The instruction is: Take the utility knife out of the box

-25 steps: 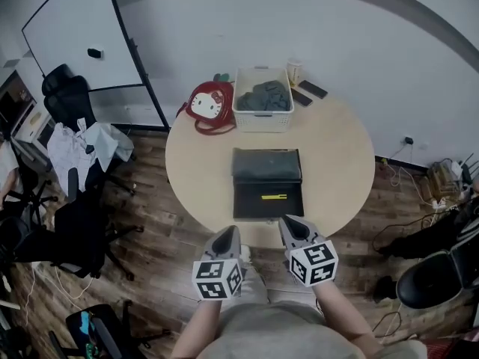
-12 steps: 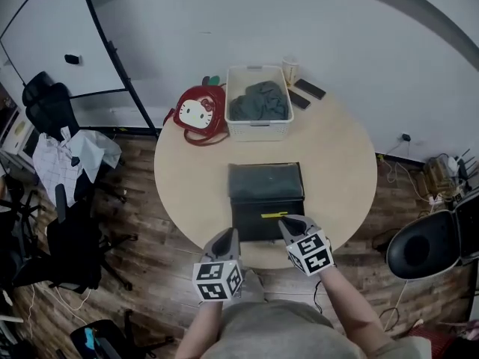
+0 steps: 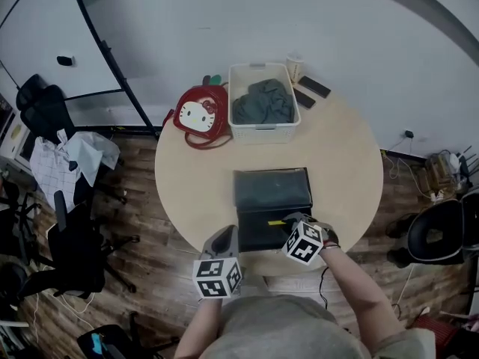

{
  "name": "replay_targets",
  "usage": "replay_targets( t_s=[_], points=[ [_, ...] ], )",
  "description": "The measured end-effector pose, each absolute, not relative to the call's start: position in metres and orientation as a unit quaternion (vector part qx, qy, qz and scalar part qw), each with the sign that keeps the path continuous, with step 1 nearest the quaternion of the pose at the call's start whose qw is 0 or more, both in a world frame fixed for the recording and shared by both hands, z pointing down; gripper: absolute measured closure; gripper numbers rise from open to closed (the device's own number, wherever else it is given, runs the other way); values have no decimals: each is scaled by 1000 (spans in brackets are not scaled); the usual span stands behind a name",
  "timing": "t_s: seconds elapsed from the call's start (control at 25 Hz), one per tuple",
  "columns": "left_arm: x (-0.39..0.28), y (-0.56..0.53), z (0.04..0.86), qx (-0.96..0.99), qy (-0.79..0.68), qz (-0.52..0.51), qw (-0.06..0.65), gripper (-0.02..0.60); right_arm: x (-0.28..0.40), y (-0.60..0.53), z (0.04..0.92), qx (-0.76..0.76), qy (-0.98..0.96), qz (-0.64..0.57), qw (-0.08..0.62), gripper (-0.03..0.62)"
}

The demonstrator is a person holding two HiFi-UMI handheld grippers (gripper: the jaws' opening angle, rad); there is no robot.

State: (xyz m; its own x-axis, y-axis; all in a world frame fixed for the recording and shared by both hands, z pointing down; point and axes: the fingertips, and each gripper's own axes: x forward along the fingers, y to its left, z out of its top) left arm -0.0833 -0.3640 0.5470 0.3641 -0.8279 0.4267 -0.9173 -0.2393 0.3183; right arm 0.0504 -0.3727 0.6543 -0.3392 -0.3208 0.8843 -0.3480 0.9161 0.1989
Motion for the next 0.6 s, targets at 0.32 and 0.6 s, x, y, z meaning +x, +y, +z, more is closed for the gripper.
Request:
replay_targets(
  t_s=[0.32,0.6],
  points=[
    [-93,-377,553,779,-558,89,272,577,51,-377,687,124,-782,-51,608,491],
    [-97,-382,556,776,-560,88,276,577,45,-379,696,104,-783,-36,612,521]
  ],
)
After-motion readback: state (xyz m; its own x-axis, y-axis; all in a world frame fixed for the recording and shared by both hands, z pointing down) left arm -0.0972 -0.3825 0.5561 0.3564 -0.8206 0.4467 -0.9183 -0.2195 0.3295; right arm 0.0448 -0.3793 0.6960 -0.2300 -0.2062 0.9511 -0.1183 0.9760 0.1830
